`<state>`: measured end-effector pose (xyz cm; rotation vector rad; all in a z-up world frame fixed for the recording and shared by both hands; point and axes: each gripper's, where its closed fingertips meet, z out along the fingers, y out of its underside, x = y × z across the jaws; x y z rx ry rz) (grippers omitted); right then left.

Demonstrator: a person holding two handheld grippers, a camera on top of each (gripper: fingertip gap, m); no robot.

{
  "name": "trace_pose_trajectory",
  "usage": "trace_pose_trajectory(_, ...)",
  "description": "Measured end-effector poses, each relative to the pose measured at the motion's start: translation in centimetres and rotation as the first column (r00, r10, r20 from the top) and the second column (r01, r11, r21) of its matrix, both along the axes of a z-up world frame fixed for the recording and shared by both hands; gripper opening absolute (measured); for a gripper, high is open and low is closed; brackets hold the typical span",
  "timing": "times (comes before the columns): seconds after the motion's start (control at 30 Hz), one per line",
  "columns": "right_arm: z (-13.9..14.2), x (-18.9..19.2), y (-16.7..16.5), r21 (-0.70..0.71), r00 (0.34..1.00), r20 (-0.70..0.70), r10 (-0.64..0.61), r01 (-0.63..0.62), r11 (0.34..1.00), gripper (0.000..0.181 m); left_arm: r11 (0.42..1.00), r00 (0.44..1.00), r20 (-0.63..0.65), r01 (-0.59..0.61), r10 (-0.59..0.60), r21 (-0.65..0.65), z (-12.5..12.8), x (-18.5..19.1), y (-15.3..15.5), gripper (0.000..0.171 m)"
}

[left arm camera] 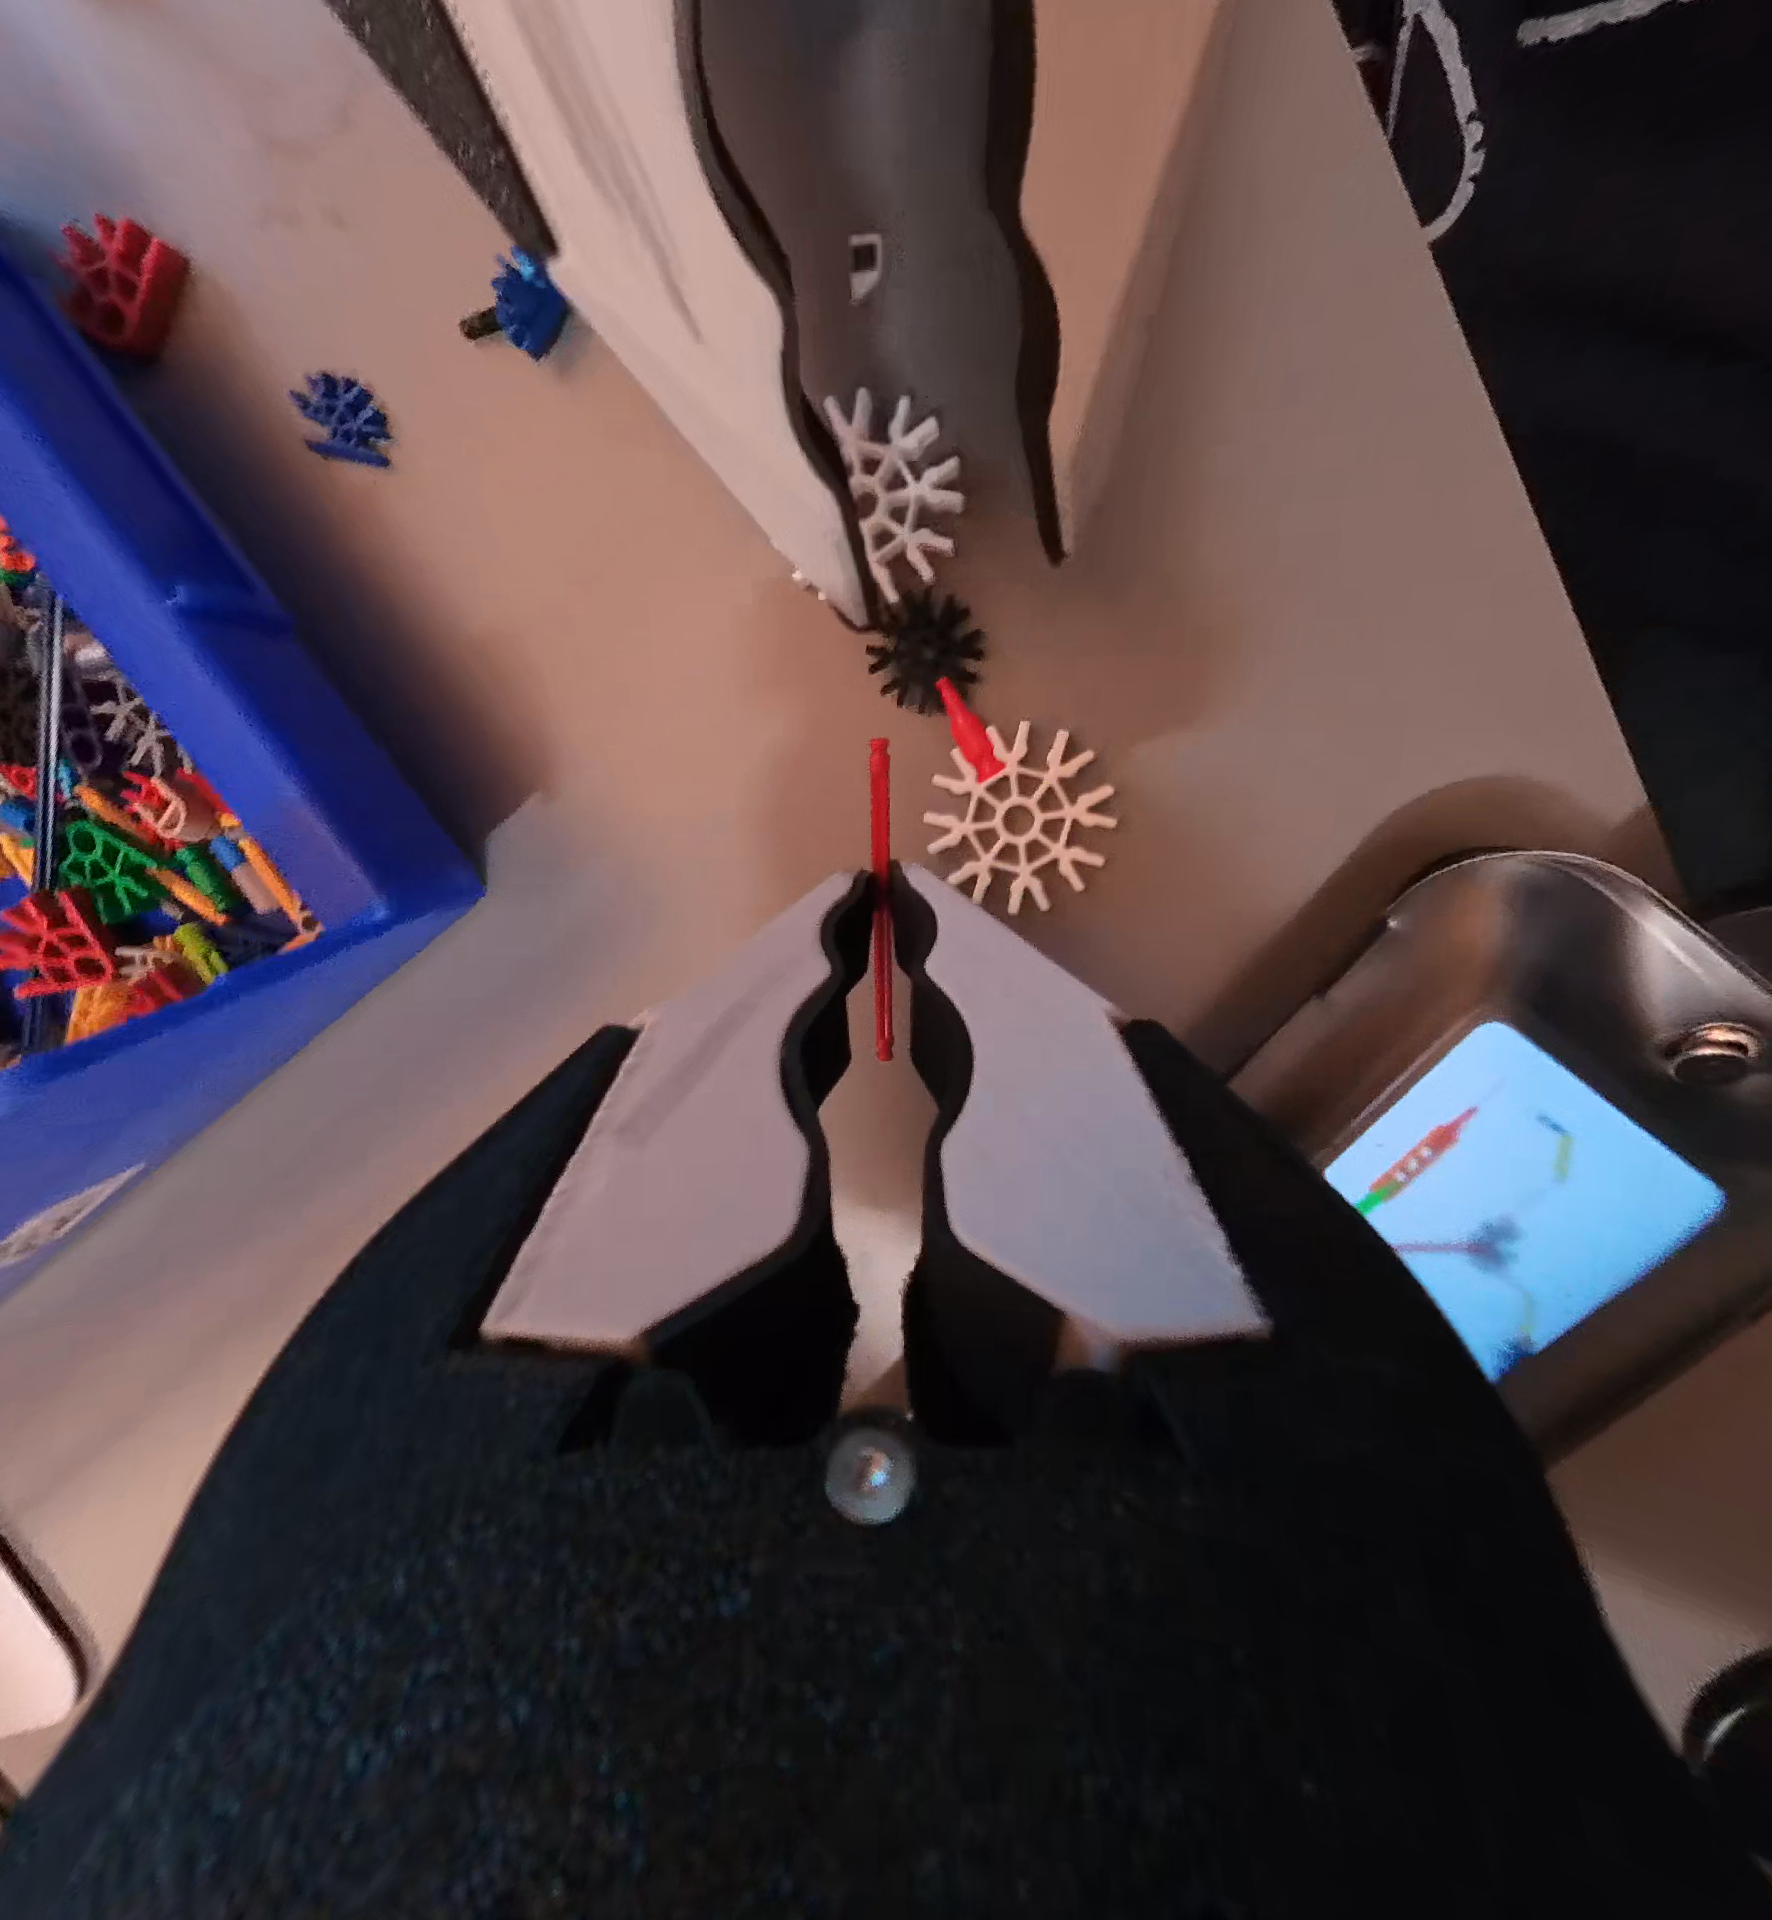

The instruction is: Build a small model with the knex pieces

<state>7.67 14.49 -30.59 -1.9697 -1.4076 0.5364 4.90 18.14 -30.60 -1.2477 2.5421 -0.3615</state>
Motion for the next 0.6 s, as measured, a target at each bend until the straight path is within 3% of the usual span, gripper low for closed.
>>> trace_pose_trajectory(0.6, -1.5, -0.4, 0.1, -0.032, 1.0, 0.0, -0.002, 0.002, 0.999, 0.03, 0.993, 0.99, -0.084, 0.108, -0.111, -0.037, -2.1, 0.7, -0.7, 0.002)
